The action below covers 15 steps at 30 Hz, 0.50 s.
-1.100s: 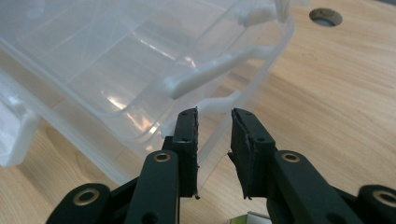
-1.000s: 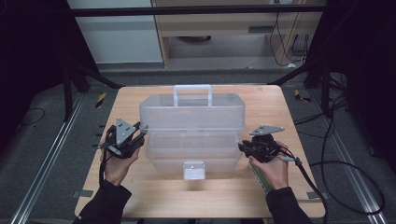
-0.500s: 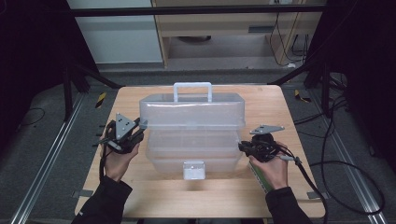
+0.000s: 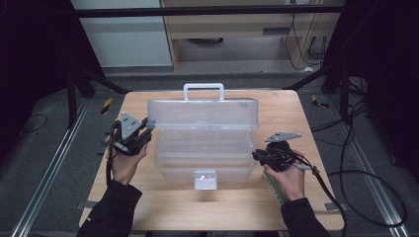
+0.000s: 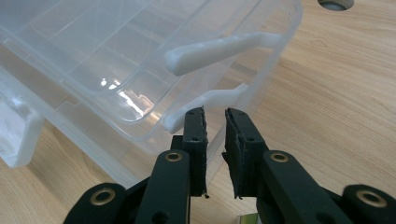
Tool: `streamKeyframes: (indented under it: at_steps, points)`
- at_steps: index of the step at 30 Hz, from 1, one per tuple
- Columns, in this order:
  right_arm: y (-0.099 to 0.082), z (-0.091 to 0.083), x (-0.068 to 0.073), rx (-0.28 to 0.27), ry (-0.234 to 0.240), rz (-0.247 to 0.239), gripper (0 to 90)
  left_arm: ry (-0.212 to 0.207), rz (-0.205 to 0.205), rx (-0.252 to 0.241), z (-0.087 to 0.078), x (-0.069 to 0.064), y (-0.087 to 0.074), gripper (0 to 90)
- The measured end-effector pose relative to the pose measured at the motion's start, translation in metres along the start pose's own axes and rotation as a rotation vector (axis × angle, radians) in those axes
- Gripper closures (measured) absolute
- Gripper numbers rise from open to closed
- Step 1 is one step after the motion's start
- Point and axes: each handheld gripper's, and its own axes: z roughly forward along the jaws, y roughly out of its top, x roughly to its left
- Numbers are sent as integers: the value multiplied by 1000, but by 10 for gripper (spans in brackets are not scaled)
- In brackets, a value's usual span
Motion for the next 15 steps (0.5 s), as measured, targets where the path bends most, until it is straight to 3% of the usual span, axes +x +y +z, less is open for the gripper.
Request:
streamKeyframes:
  at_steps: [9,15]
  points:
    - [0,0,0,-1,0,-1,786,19,3,0,8,5,11,773]
    - [0,0,0,0,0,-1,787,8,-23,-5,13,10,17,770]
